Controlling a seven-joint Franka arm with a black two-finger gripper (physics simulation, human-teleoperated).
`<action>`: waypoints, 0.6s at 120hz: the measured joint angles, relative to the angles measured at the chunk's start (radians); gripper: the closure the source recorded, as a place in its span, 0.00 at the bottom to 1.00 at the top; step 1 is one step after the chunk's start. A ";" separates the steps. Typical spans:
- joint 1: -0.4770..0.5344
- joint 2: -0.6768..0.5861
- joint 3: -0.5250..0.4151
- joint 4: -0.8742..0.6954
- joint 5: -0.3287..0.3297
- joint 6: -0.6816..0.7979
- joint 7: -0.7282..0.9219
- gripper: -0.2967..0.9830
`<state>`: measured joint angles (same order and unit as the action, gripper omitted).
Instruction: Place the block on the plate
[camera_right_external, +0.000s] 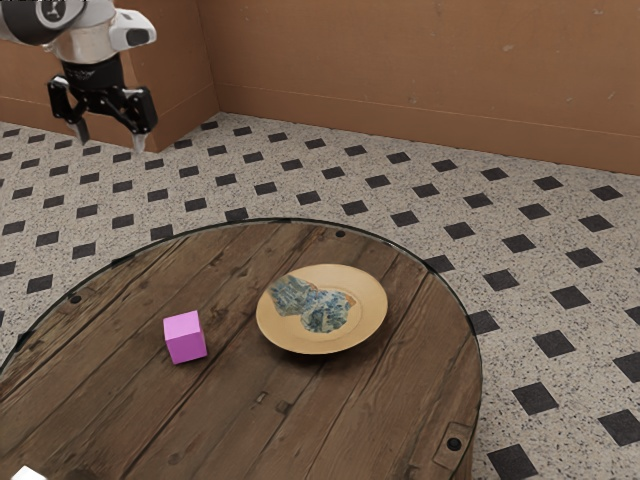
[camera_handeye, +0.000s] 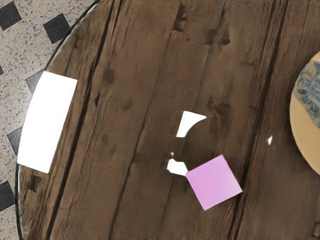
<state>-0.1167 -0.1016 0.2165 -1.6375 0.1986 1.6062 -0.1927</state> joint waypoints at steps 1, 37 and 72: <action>0.001 0.000 0.000 -0.001 0.000 0.000 0.000 0.23; 0.003 0.007 0.002 -0.285 -0.017 0.114 -0.018 0.23; -0.020 0.130 0.008 -0.558 -0.154 0.449 -0.218 0.23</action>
<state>-0.1370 0.0282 0.2249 -2.1954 0.0444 2.0550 -0.4107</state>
